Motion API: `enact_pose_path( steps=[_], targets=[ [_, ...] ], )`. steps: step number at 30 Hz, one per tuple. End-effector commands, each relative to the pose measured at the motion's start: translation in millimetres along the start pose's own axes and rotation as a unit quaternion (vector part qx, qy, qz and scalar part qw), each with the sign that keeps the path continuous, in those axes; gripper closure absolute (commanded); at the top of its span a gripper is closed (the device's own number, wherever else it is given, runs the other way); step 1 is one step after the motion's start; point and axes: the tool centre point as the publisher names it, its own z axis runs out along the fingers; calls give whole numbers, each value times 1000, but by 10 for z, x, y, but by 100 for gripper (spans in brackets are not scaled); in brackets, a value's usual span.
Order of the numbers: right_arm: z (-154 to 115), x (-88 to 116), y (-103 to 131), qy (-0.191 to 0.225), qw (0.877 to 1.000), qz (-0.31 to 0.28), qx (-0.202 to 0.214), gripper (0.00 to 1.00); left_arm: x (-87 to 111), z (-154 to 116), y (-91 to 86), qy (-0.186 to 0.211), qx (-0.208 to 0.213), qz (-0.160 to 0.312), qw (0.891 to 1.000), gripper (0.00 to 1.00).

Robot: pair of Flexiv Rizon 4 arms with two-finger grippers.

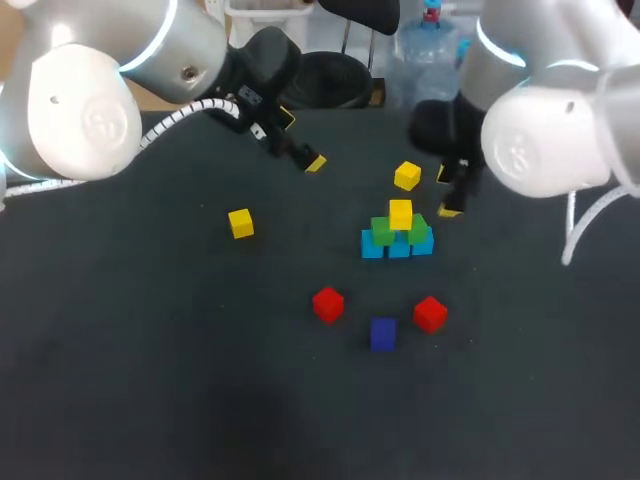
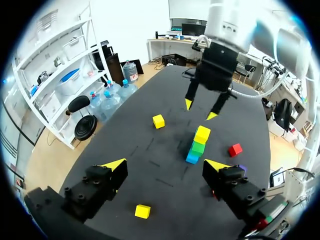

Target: Place the blue cubes, place green cubes on the blue cubes, place the yellow cubes on the green cubes, then place the red cubes on the yellow cubes, and place purple cube on the red cubes.

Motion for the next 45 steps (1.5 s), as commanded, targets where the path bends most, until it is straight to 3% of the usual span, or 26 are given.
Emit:
enact_pose_path(
  steps=[1, 6, 15, 28, 29, 31, 45],
  targets=[
    [121, -80, -202, 0, 1000, 16, -5, 51, -16, 9, 4, 3, -1, -1, 1000, 0],
    [128, -181, -321, -14, 999, 44, -11, 53, -16, 9, 4, 3, -1, -1, 1000, 0],
    [235, -339, -510, 5, 991, 129, -30, 56, -16, 9, 4, 3, -1, -1, 1000, 0],
    [370, -470, -697, 43, 987, 154, -3, 53, -16, 9, 4, 3, -1, -1, 1000, 0],
    [383, -465, -710, 43, 986, 159, -4, 51, -16, 9, 4, 3, -1, -1, 1000, 0],
    [400, -465, -739, 42, 985, 169, -7, 0, -16, 9, 4, 3, -1, -1, 1000, 0],
    [484, -382, -977, 10, 972, 233, -7, 0, -16, 9, 4, 3, -1, -1, 1000, 0]
  ],
)
